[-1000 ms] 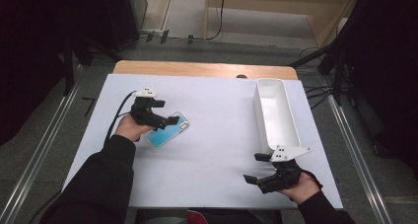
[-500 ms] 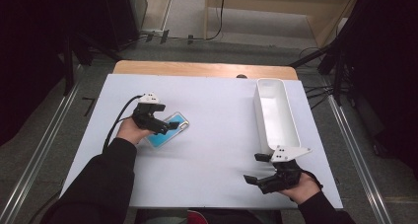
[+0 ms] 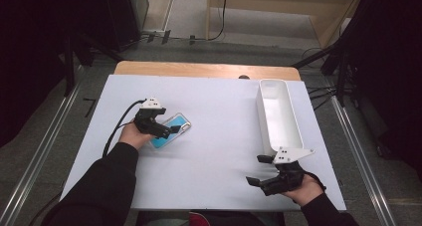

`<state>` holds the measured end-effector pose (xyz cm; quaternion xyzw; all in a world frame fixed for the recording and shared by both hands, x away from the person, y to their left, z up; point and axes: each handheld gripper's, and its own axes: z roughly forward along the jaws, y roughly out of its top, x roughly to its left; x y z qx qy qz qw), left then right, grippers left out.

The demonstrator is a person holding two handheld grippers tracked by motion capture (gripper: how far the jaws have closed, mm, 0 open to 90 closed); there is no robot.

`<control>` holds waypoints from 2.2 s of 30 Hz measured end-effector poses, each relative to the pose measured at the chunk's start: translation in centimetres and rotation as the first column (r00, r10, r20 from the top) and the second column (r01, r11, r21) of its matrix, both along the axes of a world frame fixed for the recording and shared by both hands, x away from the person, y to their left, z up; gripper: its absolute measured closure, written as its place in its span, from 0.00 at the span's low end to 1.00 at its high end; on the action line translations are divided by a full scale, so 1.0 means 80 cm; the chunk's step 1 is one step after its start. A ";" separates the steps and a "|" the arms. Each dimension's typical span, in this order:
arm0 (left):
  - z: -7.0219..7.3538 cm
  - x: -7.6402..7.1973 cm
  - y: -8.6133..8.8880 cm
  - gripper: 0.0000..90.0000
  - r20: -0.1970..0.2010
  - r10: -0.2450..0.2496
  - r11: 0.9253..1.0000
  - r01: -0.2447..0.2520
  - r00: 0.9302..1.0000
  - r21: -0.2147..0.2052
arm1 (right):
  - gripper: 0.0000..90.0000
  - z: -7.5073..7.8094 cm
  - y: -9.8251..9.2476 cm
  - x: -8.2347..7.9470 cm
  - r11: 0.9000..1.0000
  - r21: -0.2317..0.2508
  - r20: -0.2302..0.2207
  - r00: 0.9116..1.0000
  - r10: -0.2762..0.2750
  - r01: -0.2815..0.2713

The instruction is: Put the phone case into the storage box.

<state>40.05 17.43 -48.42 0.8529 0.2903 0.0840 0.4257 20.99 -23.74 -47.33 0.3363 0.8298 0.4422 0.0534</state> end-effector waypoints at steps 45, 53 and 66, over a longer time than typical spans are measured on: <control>-0.033 -0.012 -0.017 0.02 0.018 -0.008 0.977 0.004 1.000 0.212 | 0.16 -0.001 0.001 0.001 1.000 -0.004 -0.002 1.000 0.005 -0.005; -0.030 -0.015 -0.017 0.09 0.012 -0.003 0.978 0.000 1.000 0.211 | 0.16 -0.001 0.001 0.001 1.000 -0.010 0.000 1.000 0.004 -0.004; -0.030 -0.016 -0.014 0.18 0.017 0.004 0.983 -0.007 1.000 0.182 | 0.16 -0.001 0.001 0.000 1.000 -0.012 0.000 1.000 0.004 -0.004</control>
